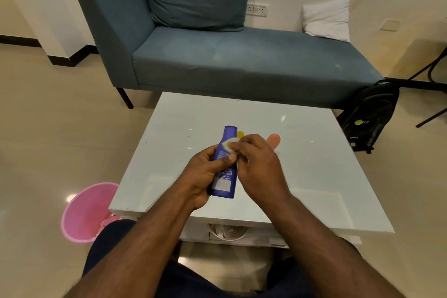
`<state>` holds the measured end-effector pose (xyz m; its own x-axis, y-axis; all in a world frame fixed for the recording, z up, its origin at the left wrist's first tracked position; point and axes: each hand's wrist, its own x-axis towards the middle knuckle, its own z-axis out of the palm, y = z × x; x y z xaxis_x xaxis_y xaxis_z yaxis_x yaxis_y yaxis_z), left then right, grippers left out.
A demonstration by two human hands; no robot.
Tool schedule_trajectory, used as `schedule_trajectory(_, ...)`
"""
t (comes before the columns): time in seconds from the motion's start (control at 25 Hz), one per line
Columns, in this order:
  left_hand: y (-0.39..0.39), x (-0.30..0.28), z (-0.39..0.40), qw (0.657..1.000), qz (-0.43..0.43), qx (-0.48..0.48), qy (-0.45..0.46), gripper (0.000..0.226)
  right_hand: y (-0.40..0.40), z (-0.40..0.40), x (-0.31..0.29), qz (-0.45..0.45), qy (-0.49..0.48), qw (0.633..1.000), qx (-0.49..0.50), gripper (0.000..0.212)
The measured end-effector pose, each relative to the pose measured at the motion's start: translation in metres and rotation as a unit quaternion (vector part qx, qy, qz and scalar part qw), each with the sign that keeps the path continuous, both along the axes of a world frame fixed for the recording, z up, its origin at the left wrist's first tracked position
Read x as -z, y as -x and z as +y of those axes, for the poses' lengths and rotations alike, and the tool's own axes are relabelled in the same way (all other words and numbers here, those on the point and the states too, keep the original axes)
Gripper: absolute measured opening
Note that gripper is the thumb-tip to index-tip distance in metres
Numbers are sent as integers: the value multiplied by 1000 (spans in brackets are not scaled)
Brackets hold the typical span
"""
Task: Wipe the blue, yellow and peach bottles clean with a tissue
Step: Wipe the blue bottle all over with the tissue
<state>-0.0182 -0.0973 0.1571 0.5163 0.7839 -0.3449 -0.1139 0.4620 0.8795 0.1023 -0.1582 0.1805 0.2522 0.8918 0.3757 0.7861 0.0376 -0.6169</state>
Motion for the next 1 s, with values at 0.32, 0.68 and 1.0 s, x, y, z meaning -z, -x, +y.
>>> schedule_trajectory(0.32,-3,1,-10,999,-36,6,21,40,3,6,-2,-15,6,1000,24,34)
schedule_trajectory(0.68,-2,4,-7,995,-49,6,87,69,4,9,-3,-49,14,998,32,35)
schedule_trajectory(1.0,-3,3,-4,999,-14,-9,44,70,-2,19,-8,-24,15,998,60,32)
